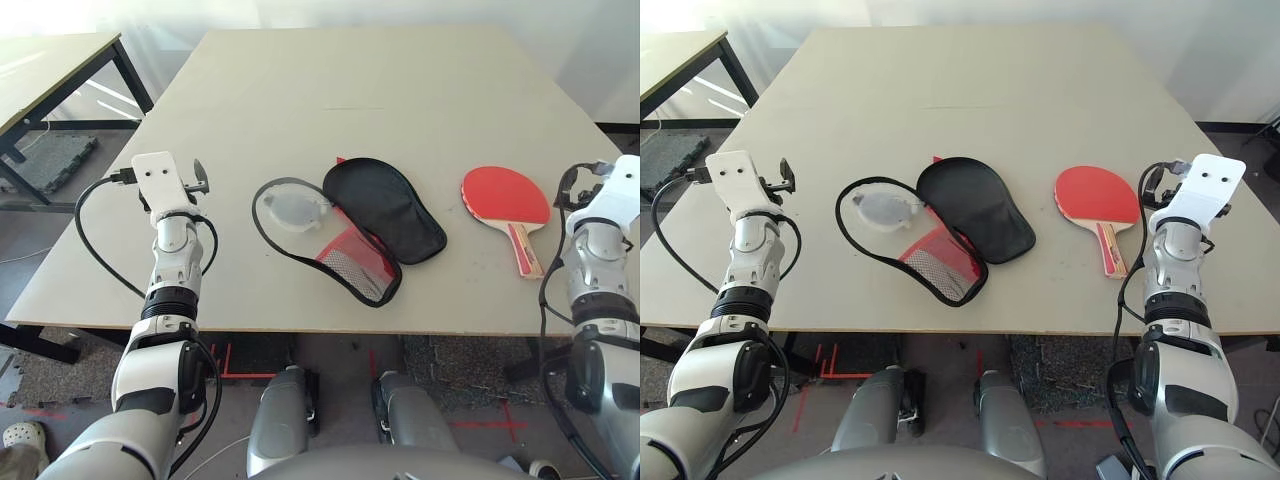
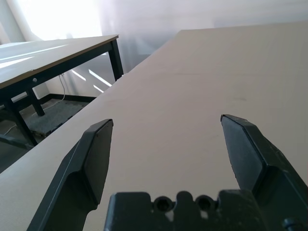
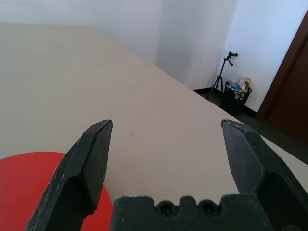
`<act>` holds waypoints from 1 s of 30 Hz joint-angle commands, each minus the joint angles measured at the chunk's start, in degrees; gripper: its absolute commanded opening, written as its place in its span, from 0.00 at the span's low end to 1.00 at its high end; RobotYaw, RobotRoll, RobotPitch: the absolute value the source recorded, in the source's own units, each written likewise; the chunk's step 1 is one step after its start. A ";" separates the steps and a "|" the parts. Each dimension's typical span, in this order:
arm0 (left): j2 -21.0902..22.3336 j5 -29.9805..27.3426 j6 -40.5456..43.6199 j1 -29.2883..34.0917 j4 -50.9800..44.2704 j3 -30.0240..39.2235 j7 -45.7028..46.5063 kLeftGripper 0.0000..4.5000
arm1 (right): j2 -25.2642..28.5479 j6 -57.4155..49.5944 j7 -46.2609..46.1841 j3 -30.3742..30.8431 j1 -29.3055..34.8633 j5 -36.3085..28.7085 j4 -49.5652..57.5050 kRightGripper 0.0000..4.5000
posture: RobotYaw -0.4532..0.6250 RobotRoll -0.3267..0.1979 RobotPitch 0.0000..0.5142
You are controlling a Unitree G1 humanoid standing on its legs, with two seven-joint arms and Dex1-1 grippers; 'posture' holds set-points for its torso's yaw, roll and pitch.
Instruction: Store the ping-pong paddle in its case and zip it.
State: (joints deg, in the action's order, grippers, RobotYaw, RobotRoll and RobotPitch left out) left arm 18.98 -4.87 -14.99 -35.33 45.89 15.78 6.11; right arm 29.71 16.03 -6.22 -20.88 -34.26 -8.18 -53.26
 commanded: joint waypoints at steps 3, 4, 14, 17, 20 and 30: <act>0.69 0.19 0.84 0.77 -1.17 0.09 -0.11 1.00 | -0.61 0.17 -0.87 0.05 0.38 0.46 0.22 1.00 | 0.43 0.62 0.15; 0.69 0.13 0.87 0.81 -1.35 0.09 -0.21 1.00 | -0.83 0.11 -0.62 0.05 0.61 0.30 0.77 1.00 | 0.43 0.62 0.15; 3.24 -3.40 4.14 -1.38 -4.03 -0.76 -13.58 1.00 | -3.15 -23.70 1.23 2.18 2.22 -1.87 23.01 1.00 | 0.41 0.62 0.18; 5.08 -5.72 6.98 -1.70 -5.94 -0.77 -20.39 1.00 | -3.03 -38.12 4.43 2.84 4.28 -5.82 35.55 1.00 | 0.42 0.62 0.21; 7.23 -6.87 9.37 -1.71 -8.08 -1.17 -25.83 1.00 | -2.63 -51.42 6.34 2.17 5.75 -9.91 45.09 1.00 | 0.42 0.62 0.25; 15.83 -12.33 20.51 0.26 -20.35 -5.13 -50.29 1.00 | -0.62 -85.55 4.28 2.94 3.45 -11.57 60.21 1.00 | 0.43 0.62 0.26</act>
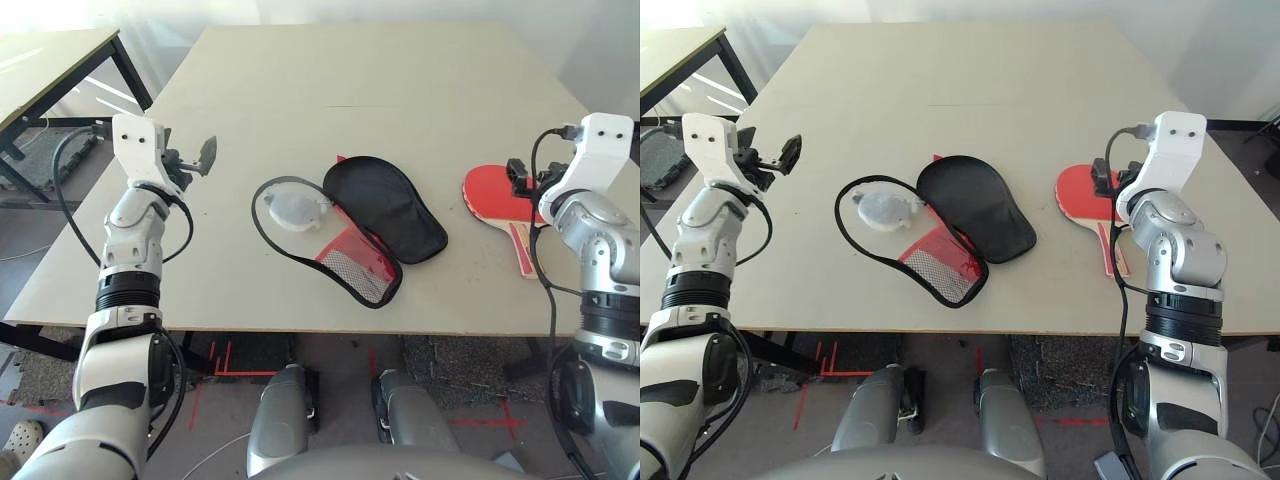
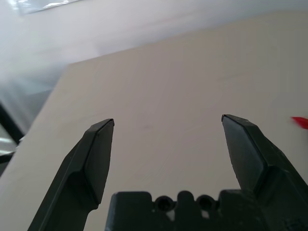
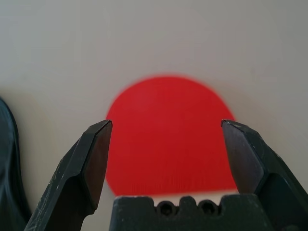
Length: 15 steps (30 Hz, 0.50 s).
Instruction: Store the ping-pong paddle in its case and zip it.
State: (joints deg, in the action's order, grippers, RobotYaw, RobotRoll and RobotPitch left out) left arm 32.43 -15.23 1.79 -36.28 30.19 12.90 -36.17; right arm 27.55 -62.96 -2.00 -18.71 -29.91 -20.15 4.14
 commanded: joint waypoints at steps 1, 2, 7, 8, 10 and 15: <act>3.44 -2.43 4.58 1.64 -6.37 -3.23 -11.14 1.00 | 1.52 -7.98 0.00 0.24 -0.98 0.59 2.82 1.00 | 0.43 0.62 0.26; 4.24 -3.48 6.04 1.89 -8.12 -3.79 -13.95 1.00 | 1.14 -9.36 -0.06 -1.12 -1.09 0.36 2.68 1.00 | 0.43 0.62 0.25; 6.55 -7.12 13.67 1.91 -15.36 -5.91 -22.53 1.00 | 1.18 -16.61 0.34 -4.17 -0.42 0.52 5.04 1.00 | 0.43 0.62 0.25; 6.83 -7.63 14.97 1.81 -16.47 -6.38 -23.87 1.00 | 1.16 -18.24 0.70 -4.74 -0.25 0.32 5.69 1.00 | 0.42 0.62 0.25; 7.11 -7.99 15.92 1.49 -17.57 -7.21 -26.03 1.00 | 0.86 -20.93 0.83 -5.85 0.12 0.55 6.81 1.00 | 0.42 0.62 0.25; 7.69 -9.14 18.89 0.81 -19.41 -9.25 -31.08 1.00 | 0.34 -26.96 1.50 -7.80 0.93 1.59 10.54 1.00 | 0.41 0.62 0.25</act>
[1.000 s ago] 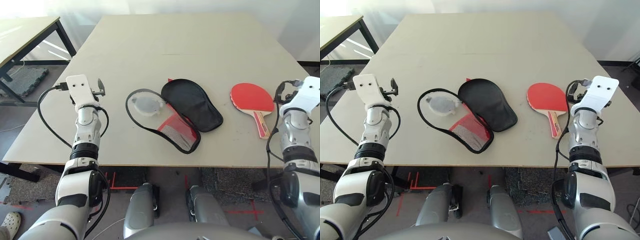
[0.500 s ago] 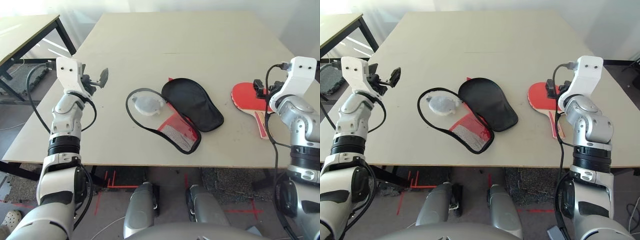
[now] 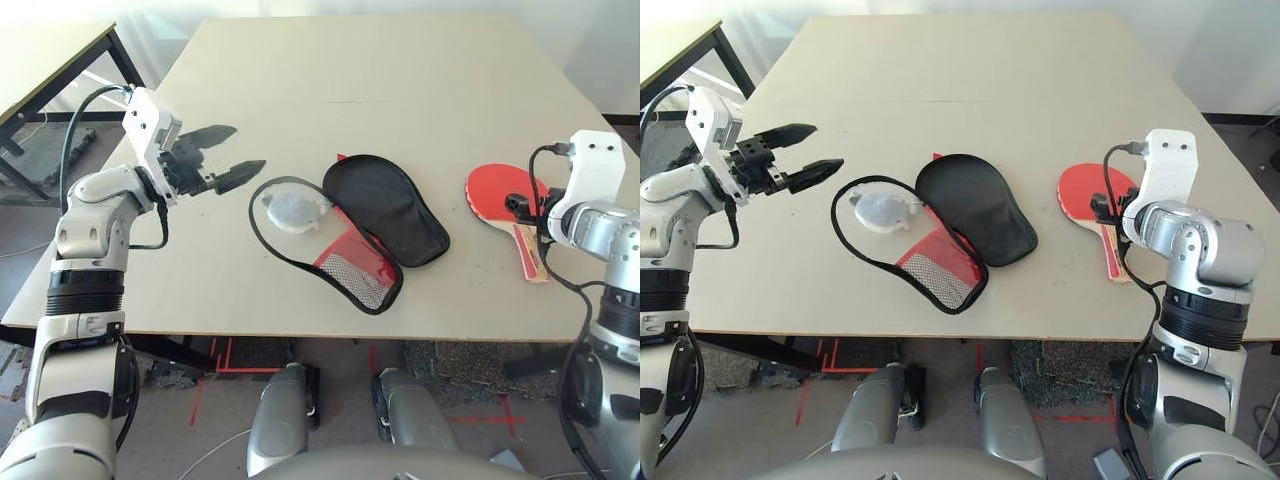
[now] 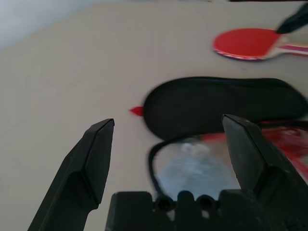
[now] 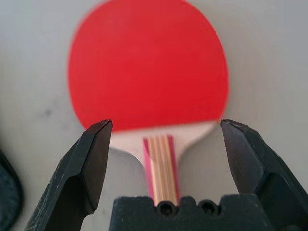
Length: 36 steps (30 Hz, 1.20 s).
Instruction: Store the ping-pong paddle in its case and zip it.
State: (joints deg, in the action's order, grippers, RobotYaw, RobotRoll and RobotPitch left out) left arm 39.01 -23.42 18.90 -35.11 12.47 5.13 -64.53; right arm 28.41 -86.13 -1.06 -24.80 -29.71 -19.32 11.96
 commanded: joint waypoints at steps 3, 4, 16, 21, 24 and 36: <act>0.73 -1.00 2.46 -0.81 -1.93 -2.18 -3.94 1.00 | -0.93 -6.11 1.21 -2.68 1.93 1.41 4.07 1.00 | 0.40 0.62 0.25; 0.57 -1.04 2.59 -0.85 -2.08 -2.50 -4.38 1.00 | -0.94 -6.30 1.49 -2.56 2.81 1.60 4.07 1.00 | 0.40 0.62 0.26; 1.26 -1.21 4.40 -0.73 -3.29 -4.27 -8.51 1.00 | -5.08 -2.41 2.93 -0.85 8.65 4.90 2.19 0.78 | 0.41 0.62 0.26; 1.67 -1.03 4.54 -0.29 -3.40 -4.31 -8.65 1.00 | -4.71 -0.79 4.46 -0.19 8.18 5.08 3.46 0.36 | 0.41 0.62 0.25; 2.05 -0.70 4.45 -0.27 -3.05 -4.45 -8.71 1.00 | -4.65 1.17 5.75 0.32 7.64 4.72 4.57 0.27 | 0.41 0.62 0.25; 2.75 1.74 2.56 -0.33 -1.12 -5.28 -8.42 1.00 | -3.94 -4.21 10.99 6.55 -1.50 1.55 10.31 0.27 | 0.42 0.62 0.24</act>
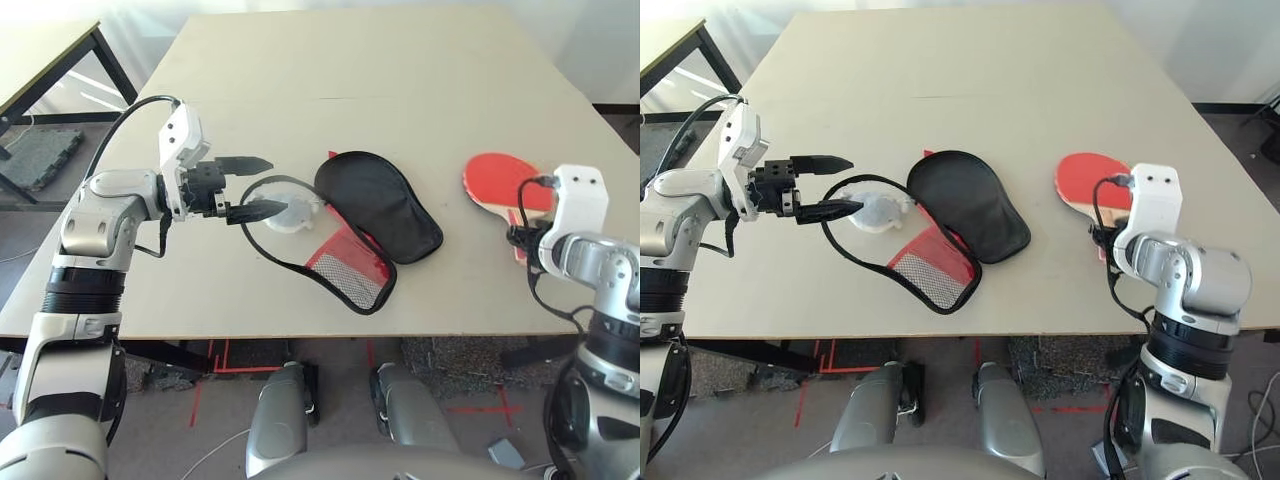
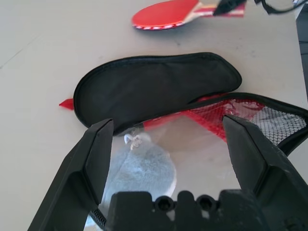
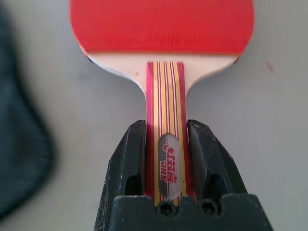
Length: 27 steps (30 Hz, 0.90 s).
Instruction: Store the ping-pong paddle in its case and zip it.
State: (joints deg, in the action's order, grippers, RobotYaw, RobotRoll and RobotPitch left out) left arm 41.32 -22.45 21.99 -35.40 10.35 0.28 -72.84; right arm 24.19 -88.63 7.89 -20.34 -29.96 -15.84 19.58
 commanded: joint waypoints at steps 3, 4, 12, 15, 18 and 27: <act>0.50 0.73 -0.62 0.22 0.84 -0.21 0.09 1.00 | -0.24 -2.98 3.63 5.04 -1.99 -3.13 4.50 0.27 | 0.42 0.62 0.24; 0.53 0.72 -0.64 0.29 0.80 -0.18 0.13 1.00 | -0.37 -3.25 3.93 5.79 -2.10 -3.33 4.90 0.27 | 0.42 0.62 0.24; 1.47 0.50 -1.40 0.76 0.15 1.30 1.39 1.00 | -3.71 0.96 4.36 15.41 -2.42 -3.64 9.13 0.27 | 0.46 0.62 0.23; 1.72 0.45 -1.35 1.03 -0.17 1.54 1.58 1.00 | -3.23 3.37 4.17 16.29 -2.80 -2.78 8.83 0.26 | 0.46 0.62 0.23; 1.79 0.51 -1.48 1.05 -0.08 1.65 1.88 1.00 | -2.83 5.70 4.22 16.58 -3.60 -2.48 8.39 0.26 | 0.46 0.62 0.23; 1.49 0.83 -2.35 0.21 0.99 1.39 2.43 1.00 | -0.64 12.63 6.41 16.93 -4.51 -2.68 8.76 0.25 | 0.45 0.62 0.22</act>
State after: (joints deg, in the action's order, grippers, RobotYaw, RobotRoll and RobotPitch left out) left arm 42.34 -22.34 20.07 -35.11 11.00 1.57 -70.67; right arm 23.34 -77.84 13.43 -4.05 -33.47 -17.99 26.99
